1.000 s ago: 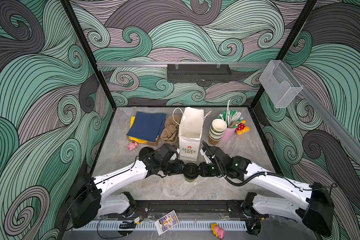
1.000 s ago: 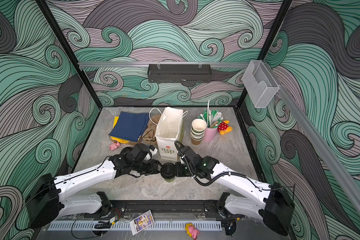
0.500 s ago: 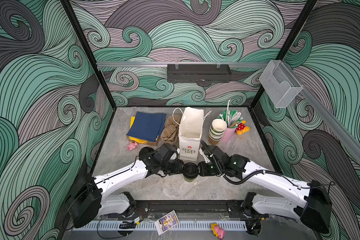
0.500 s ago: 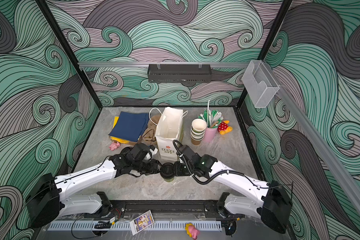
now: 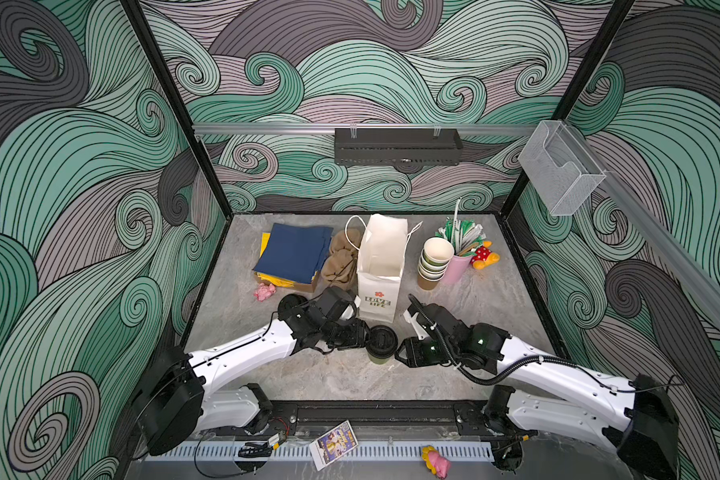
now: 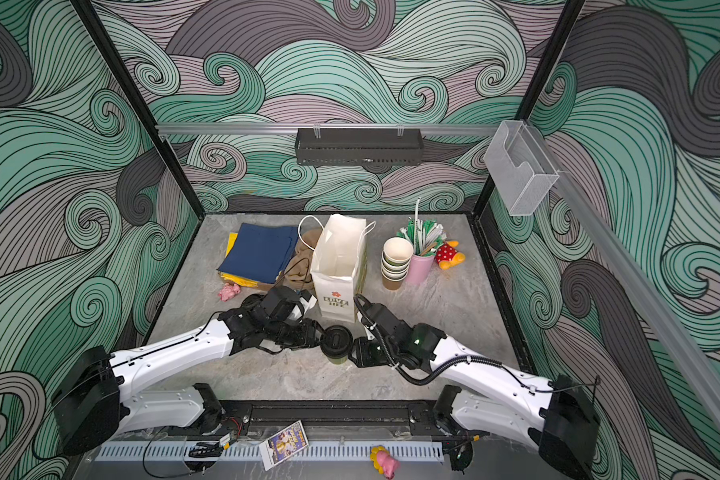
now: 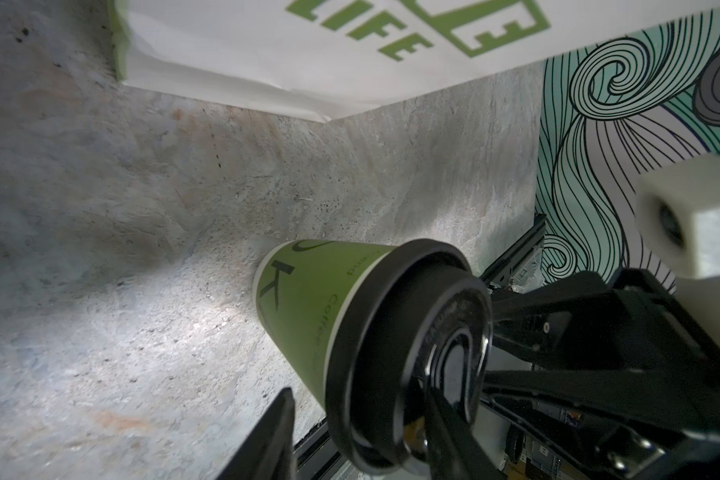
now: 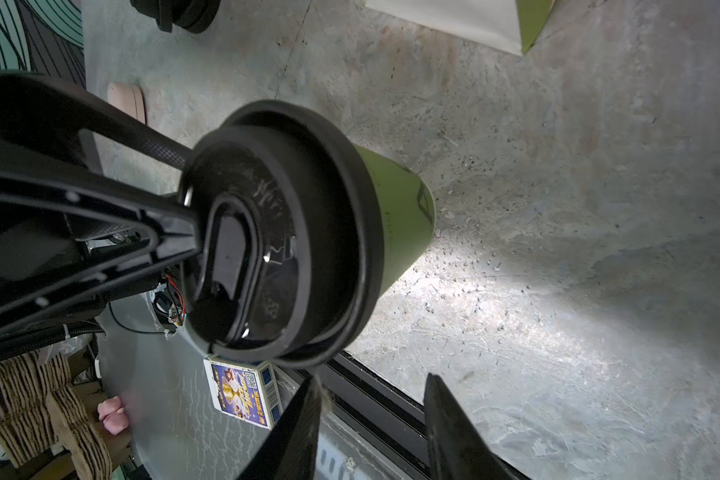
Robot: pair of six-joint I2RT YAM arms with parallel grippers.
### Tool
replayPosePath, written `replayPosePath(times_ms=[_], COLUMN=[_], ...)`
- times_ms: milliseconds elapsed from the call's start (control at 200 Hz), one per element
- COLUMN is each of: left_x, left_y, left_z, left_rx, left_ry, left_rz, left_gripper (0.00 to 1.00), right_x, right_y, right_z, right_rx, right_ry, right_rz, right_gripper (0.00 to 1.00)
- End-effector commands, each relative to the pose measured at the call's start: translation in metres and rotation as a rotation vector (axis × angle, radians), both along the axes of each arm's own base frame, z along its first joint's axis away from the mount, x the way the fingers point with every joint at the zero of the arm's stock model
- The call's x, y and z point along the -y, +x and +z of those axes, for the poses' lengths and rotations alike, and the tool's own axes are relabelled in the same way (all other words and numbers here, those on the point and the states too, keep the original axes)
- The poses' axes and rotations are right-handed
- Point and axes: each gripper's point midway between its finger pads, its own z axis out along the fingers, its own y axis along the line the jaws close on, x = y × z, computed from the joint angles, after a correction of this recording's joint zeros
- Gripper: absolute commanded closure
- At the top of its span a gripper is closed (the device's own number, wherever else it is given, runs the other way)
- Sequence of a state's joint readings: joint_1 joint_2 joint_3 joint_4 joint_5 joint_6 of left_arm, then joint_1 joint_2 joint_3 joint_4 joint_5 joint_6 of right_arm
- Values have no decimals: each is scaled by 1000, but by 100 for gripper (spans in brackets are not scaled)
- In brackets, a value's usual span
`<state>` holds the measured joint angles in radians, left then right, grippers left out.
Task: Pack the takeout coffee
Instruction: 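Squeeze the lid rim with both grippers to seat it on the cup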
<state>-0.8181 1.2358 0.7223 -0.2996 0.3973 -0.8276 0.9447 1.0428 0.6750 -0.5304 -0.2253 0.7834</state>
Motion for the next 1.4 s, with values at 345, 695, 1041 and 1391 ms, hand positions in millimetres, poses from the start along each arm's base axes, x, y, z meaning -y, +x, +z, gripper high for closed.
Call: replayPosePath(times_ms=[345, 695, 1041, 1391], left_x=[-8, -12, -14, -14], left_y=[-5, -5, -6, -6], left_z=[-16, -23, -26, -24], left_rx=[-44, -50, -56, -52], left_ry=[62, 91, 109, 105], left_rz=[-4, 3, 3, 1], left_gripper=[52, 53, 54, 54], right_x=[-10, 34, 51, -13], right_y=[7, 3, 1, 10], right_z=[-7, -46, -62, 20], right_rx=[-14, -60, -84, 64], right_ry=[27, -225, -345, 118], right_rz=[-46, -143, -167, -81], right_gripper=[58, 60, 60, 62])
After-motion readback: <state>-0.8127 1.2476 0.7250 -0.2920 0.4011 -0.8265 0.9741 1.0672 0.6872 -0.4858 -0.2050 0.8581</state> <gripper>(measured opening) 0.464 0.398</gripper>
